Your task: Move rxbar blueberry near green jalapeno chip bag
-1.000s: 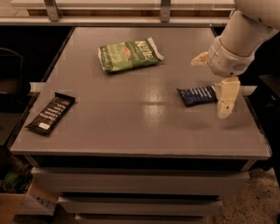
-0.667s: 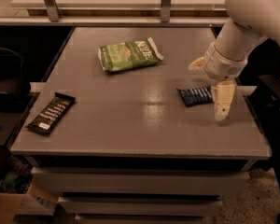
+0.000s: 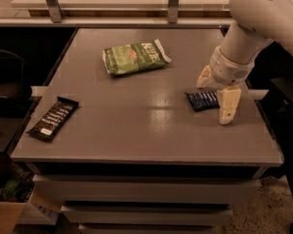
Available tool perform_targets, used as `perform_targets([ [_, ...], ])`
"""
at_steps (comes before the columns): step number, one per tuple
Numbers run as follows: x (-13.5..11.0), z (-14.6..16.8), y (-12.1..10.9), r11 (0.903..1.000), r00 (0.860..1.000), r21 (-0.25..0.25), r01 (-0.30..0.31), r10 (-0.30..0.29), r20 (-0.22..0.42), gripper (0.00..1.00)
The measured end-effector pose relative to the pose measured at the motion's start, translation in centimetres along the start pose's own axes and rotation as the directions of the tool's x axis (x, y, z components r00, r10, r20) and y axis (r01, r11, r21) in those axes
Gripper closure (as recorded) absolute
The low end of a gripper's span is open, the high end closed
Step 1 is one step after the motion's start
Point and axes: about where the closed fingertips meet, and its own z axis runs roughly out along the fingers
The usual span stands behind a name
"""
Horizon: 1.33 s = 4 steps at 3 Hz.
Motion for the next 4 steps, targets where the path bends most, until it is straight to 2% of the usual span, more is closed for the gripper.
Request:
perform_targets([
  [2, -0.2, -1.4, -0.2, 1.0000, 1.000, 0.000, 0.000, 0.000, -0.001, 0.88],
  [3, -0.2, -1.4, -0.2, 1.0000, 1.000, 0.001, 0.000, 0.000, -0.001, 1.00],
  [4, -0.6, -4.3, -1.1, 0.9982, 1.000, 0.061, 0.003, -0.002, -0.010, 1.00],
])
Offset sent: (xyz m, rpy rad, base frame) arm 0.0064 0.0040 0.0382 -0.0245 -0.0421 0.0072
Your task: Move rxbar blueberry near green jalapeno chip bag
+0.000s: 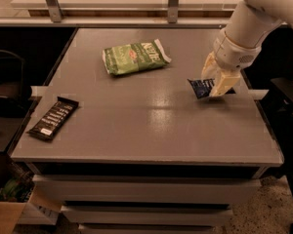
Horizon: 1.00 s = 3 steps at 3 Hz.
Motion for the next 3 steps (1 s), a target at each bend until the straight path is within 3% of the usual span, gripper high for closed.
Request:
perform_targets([
  [1, -0.3, -3.7, -1.4, 0.9967, 1.000, 0.080, 0.006, -0.006, -0.008, 1.00],
  [2, -0.3, -3.7, -1.4, 0.9967, 1.000, 0.080, 0.007, -0.006, -0.008, 1.00],
  [3, -1.2, -3.7, -3.1, 0.9924, 0.998, 0.107, 0.061, -0.061, -0.003, 1.00],
])
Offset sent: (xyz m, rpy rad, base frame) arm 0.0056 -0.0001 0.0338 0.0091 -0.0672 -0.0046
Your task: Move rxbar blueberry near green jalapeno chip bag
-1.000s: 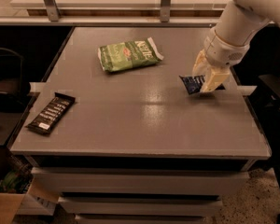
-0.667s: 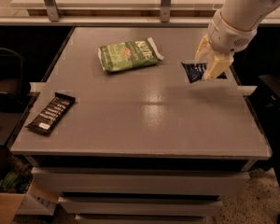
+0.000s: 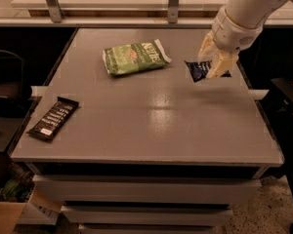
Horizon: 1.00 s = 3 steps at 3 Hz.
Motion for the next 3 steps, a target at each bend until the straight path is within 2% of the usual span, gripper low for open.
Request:
perform_targets([
  [1, -2.0, 0.5, -2.1, 0.9957, 0.995, 0.024, 0.089, -0.090, 0.040, 1.00],
  [2, -4.4, 1.5, -4.0, 0.9840, 0.980, 0.043, 0.173, -0.176, 0.089, 1.00],
  [3, -6.6, 2.5, -5.8, 0.9704, 0.966, 0.070, 0.231, -0.237, 0.100, 1.00],
])
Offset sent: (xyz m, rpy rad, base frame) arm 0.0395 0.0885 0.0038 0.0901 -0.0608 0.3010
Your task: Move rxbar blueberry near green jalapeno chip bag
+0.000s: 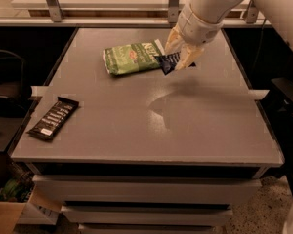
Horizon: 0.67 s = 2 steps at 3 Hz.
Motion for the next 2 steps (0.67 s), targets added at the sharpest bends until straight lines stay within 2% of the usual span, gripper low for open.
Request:
perform_targets([
  [1, -0.3, 1.7, -1.6, 0.9997, 1.000, 0.016, 0.019, -0.019, -0.009, 1.00],
  [2, -0.1, 3.2, -2.9, 0.9996, 1.000, 0.023, 0.013, -0.013, -0.002, 1.00],
])
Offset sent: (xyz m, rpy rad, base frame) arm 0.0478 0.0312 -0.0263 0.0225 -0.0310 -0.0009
